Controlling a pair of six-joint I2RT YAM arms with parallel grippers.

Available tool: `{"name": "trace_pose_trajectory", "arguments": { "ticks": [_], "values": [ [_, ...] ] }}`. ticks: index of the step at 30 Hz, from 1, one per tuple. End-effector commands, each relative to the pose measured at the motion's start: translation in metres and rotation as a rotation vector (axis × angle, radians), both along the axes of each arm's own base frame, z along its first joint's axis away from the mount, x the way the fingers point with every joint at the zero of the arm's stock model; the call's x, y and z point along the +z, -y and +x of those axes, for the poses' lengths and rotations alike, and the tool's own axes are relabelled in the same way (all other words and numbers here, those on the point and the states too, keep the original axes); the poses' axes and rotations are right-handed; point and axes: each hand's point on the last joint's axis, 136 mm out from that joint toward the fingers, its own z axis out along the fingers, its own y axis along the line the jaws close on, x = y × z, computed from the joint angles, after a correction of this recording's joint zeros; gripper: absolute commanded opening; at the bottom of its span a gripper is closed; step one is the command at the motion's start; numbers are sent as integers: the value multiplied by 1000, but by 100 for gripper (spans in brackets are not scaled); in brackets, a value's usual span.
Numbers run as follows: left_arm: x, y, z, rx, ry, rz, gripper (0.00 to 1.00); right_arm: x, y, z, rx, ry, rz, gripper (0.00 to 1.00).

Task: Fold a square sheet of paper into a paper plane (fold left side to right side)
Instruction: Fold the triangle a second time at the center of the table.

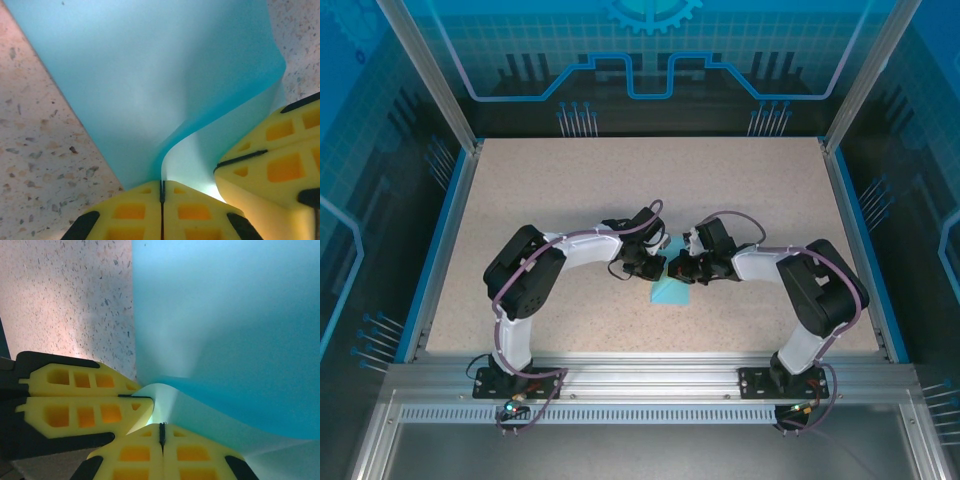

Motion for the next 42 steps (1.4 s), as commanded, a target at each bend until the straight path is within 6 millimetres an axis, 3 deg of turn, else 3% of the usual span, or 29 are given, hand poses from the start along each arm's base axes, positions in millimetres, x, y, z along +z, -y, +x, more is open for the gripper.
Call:
{"name": "trace_pose_trajectory", "arguments": {
  "ticks": [1, 22, 28, 33, 38, 42],
  "values": [
    [-19, -8, -9, -22, -27, 64, 8, -5, -1, -1, 24, -1, -38, 0],
    [-15, -6, -7, -18, -24, 64, 9, -31, 23, -19, 11, -85, -173, 0],
    [9, -3, -1, 2, 13, 34, 18, -38, 27, -24, 6, -108, -194, 0],
    [34, -11, 0, 21, 42, 41, 29, -39, 29, -26, 4, -114, -198, 0],
    [51, -14, -14, 24, 18, -5, 34, -39, 28, -25, 6, -111, -195, 0],
    [65, 0, -37, -22, -64, -130, 33, -39, 28, -26, 8, -112, -194, 0]
  ]
}}
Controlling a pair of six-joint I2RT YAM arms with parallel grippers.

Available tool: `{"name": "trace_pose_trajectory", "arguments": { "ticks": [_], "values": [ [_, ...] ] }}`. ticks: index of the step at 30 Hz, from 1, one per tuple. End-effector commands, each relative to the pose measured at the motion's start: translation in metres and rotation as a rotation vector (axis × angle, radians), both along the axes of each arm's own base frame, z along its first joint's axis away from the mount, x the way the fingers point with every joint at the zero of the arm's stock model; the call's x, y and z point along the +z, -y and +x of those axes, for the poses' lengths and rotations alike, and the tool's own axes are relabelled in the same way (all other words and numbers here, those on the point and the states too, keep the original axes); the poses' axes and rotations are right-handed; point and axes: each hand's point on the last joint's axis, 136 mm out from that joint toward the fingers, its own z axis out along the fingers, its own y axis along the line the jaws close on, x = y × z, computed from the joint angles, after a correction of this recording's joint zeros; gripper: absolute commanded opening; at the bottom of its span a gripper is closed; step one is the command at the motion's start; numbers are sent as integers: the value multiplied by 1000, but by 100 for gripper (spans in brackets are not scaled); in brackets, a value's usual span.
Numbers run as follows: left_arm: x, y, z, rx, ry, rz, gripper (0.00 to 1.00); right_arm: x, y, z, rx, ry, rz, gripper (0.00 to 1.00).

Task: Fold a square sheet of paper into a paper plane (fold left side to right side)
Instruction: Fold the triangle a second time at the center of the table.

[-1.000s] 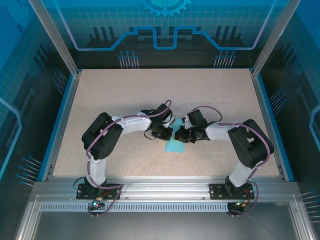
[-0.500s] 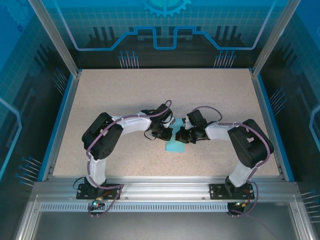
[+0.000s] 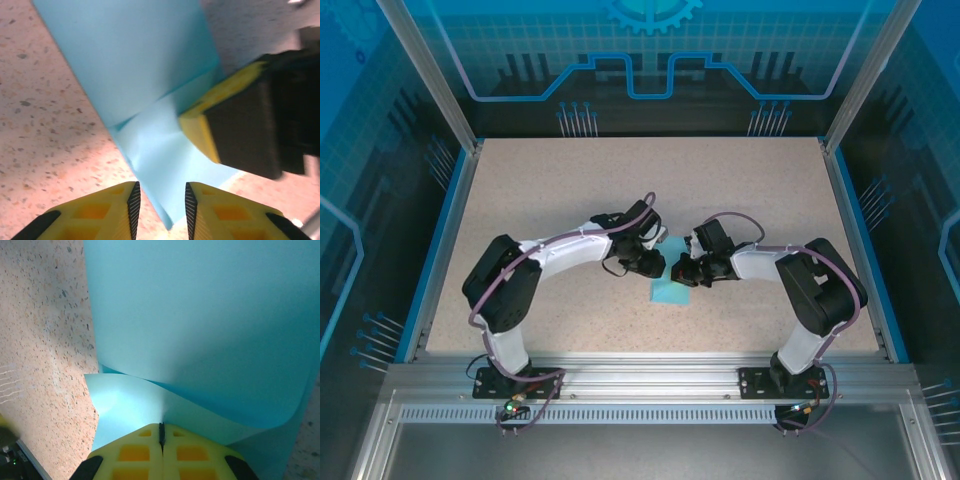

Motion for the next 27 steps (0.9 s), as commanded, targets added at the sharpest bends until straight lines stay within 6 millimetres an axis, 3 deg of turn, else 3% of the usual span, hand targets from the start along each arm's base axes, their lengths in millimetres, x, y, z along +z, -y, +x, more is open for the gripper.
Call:
{"name": "trace_pose_trajectory", "arguments": {
  "ticks": [1, 5, 8, 13, 27],
  "values": [
    [12, 10, -32, -45, -134, -121, 32, -24, 14, -20, 8, -88, -97, 0],
    [16, 28, -58, -118, -281, -264, 32, -25, 14, -20, 10, -89, -96, 0],
    [9, 32, -68, -137, -346, -294, 31, -26, 13, -21, 11, -94, -92, 0],
    [-12, 27, -68, -121, -352, -257, 31, -26, 13, -22, 14, -98, -90, 0],
    [-43, 21, -58, -106, -332, -169, 30, -29, 16, -26, 10, -112, -102, 0]
  ]
}}
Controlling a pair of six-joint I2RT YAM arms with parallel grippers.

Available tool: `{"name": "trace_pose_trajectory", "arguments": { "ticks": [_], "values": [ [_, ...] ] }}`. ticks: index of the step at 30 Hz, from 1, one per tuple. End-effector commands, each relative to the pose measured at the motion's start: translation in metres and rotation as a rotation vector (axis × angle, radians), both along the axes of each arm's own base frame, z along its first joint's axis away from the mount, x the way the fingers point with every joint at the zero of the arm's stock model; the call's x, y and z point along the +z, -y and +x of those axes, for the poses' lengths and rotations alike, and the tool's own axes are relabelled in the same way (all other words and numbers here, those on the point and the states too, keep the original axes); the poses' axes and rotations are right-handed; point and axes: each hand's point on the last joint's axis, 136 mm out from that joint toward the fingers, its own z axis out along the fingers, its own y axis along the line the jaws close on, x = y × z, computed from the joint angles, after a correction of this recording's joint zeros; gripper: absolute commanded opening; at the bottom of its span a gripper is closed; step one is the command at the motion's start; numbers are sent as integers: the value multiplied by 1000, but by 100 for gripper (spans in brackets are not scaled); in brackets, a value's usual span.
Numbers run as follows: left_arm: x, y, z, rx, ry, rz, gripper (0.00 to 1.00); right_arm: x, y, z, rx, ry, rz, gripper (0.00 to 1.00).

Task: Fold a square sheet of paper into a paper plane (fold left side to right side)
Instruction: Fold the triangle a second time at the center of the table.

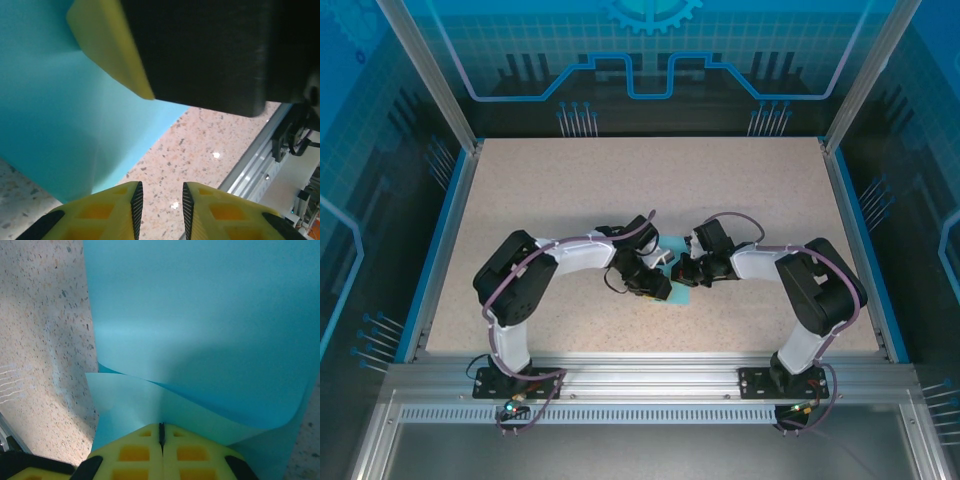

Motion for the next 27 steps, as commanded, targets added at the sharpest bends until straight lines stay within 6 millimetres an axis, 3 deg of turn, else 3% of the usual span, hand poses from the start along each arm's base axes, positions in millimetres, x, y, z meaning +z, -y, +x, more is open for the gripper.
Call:
{"name": "trace_pose_trajectory", "arguments": {
  "ticks": [1, 14, 27],
  "values": [
    [-12, -5, 2, -3, 3, 35, 29, -28, 16, -26, 10, -110, -104, 0],
    [-19, -12, 9, 15, 34, 83, 27, -29, 19, -28, 10, -112, -116, 0],
    [-31, -15, 0, 0, -16, 91, 27, -29, 20, -29, 9, -115, -123, 0]
  ]
}}
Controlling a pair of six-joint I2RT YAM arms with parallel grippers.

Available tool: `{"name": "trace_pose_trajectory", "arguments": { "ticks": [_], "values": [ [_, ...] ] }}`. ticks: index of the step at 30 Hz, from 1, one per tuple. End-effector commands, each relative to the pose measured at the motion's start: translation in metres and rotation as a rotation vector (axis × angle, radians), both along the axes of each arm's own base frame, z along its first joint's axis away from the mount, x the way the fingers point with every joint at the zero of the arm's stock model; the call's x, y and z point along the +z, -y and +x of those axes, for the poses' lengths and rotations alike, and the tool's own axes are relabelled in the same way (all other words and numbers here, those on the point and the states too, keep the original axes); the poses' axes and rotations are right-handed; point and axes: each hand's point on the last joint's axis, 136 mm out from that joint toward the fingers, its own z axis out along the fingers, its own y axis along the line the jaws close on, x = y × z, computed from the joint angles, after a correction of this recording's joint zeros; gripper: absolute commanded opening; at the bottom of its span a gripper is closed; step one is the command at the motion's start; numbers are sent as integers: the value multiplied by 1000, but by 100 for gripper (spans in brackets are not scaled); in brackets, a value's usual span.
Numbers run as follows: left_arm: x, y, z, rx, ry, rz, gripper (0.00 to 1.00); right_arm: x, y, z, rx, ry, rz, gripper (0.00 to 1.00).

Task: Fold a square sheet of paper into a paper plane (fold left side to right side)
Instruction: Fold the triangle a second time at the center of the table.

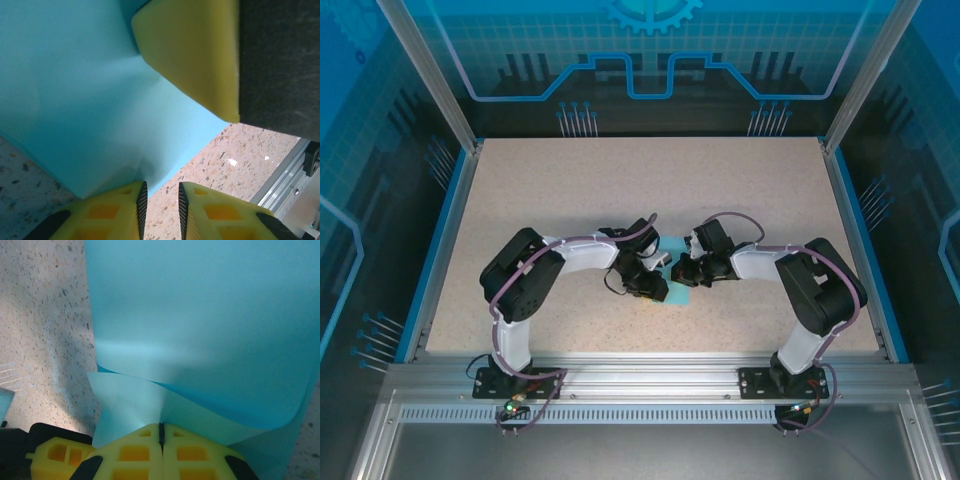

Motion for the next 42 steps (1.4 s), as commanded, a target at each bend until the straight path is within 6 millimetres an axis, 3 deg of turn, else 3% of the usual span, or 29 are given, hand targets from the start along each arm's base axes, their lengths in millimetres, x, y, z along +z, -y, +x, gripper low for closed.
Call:
{"name": "trace_pose_trajectory", "arguments": {
  "ticks": [1, 13, 21, 25, 34, 42],
  "values": [
    [-11, -8, -7, -14, -34, 22, 27, -29, 20, -28, 3, -118, -120, 0],
    [-9, -23, -20, 18, -48, 28, 26, -29, 24, -29, 0, -121, -134, 0],
    [35, -15, -14, 47, 39, -75, 26, -29, 23, -29, 2, -123, -127, 0],
    [44, -12, -3, 58, 71, -82, 24, -28, 23, -28, 4, -120, -128, 0],
    [23, -4, 11, 45, 53, -40, 22, -28, 23, -28, 7, -119, -127, 0],
    [2, -15, 15, 55, 59, 52, 16, -27, 23, -28, 8, -119, -129, 0]
  ]
}}
